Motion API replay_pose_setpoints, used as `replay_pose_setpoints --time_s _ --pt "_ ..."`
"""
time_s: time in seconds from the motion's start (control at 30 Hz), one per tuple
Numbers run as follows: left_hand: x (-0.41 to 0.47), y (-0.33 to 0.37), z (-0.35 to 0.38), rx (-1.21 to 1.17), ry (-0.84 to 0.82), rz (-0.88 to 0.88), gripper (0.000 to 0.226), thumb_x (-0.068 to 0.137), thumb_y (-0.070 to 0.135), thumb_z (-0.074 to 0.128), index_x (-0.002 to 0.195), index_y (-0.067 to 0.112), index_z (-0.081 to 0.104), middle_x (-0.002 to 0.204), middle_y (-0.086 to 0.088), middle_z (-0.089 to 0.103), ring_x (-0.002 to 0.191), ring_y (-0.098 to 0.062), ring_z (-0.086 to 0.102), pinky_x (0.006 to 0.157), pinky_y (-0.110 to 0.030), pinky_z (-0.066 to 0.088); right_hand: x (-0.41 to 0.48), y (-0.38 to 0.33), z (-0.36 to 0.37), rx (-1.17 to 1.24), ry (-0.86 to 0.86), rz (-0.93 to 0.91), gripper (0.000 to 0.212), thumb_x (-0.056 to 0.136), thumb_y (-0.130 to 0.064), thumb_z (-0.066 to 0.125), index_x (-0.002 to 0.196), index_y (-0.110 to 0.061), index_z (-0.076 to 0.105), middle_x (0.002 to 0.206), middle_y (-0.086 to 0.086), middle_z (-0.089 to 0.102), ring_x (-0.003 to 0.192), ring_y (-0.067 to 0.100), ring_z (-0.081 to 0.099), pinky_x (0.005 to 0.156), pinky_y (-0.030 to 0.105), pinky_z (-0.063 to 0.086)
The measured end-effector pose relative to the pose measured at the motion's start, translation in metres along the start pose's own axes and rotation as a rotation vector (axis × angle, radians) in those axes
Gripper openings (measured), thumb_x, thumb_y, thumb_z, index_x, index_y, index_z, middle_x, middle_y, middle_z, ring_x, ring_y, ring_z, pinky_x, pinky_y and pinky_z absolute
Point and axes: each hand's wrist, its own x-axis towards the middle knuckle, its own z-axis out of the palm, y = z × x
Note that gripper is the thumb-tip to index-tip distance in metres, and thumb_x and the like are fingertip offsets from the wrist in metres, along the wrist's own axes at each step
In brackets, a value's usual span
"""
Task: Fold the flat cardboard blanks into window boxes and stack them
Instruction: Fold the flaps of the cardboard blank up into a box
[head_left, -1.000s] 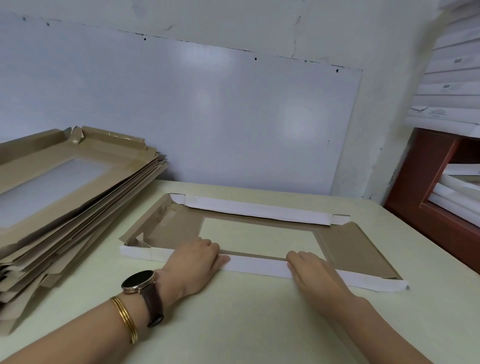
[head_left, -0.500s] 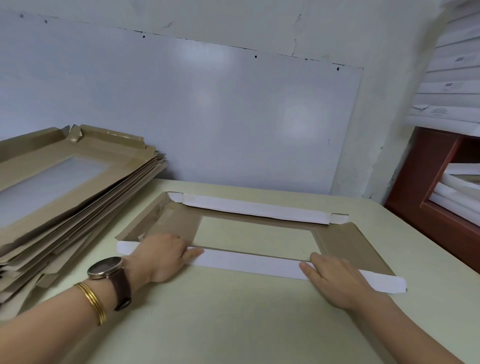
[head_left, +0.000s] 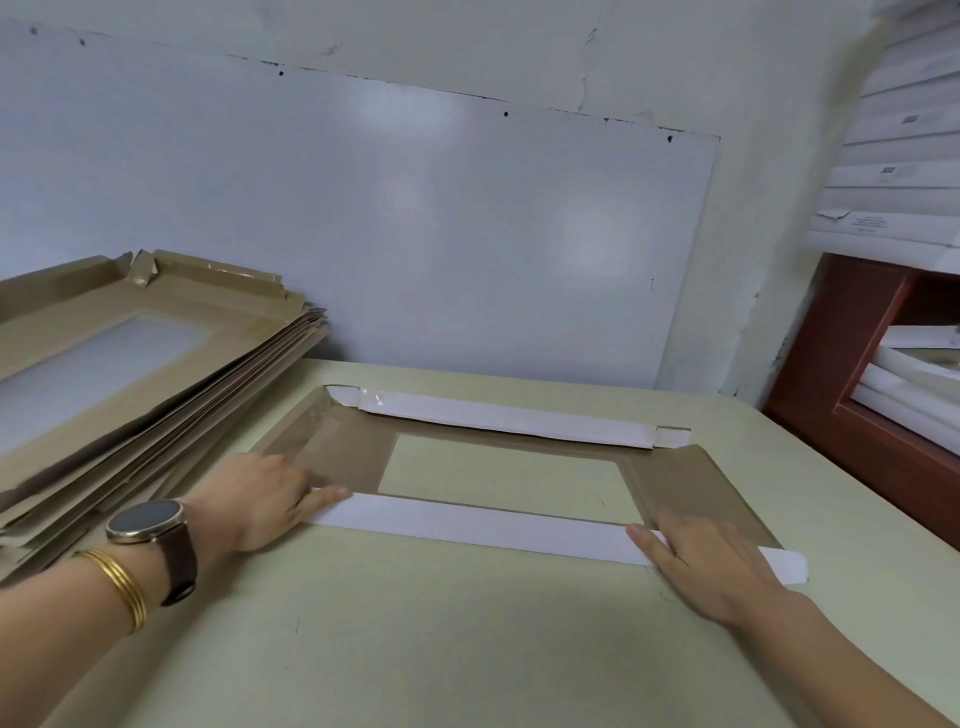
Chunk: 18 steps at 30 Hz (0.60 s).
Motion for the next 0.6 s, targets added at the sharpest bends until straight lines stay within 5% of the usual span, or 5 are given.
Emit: replay_pose_setpoints --time_s 0.1,0.43,0.6 --pt "-0.001 -0.004 0.001 -0.035 0.002 0.011 0.086 0.075 0.076 -0.01 0.111 0.038 0.058 0.096 0.008 0.066 0.098 -0.017 0.061 0.077 -0.03 0.047 0.002 0.002 0.001 -0.025 0.026 0.016 0.049 0.096 -0.064 0.021 0.071 -0.023 0.035 0.071 -0.005 0.054 0.073 0.018 0.053 0.065 0.03 0.037" --pt "0.001 -0.007 0.005 -0.046 -0.046 -0.019 0.086 0.067 0.081 -0.014 0.101 0.04 0.054 0.084 0.01 0.062 0.09 -0.017 0.06 0.064 -0.03 0.04 0.003 0.019 0.006 -0.048 0.03 0.076 0.048 0.096 -0.061 0.024 0.079 -0.02 0.042 0.068 -0.004 0.056 0.071 0.019 0.056 0.06 0.03 0.04" --pt "0.004 0.0 0.003 0.053 -0.122 -0.076 0.061 0.086 0.071 -0.001 0.085 0.029 0.044 0.095 0.006 0.064 0.097 -0.021 0.06 0.08 -0.033 0.044 0.007 0.019 0.007 0.001 -0.003 0.067 0.046 0.094 -0.065 0.028 0.079 -0.022 0.028 0.058 -0.003 0.051 0.055 0.014 0.048 0.049 0.026 0.029"
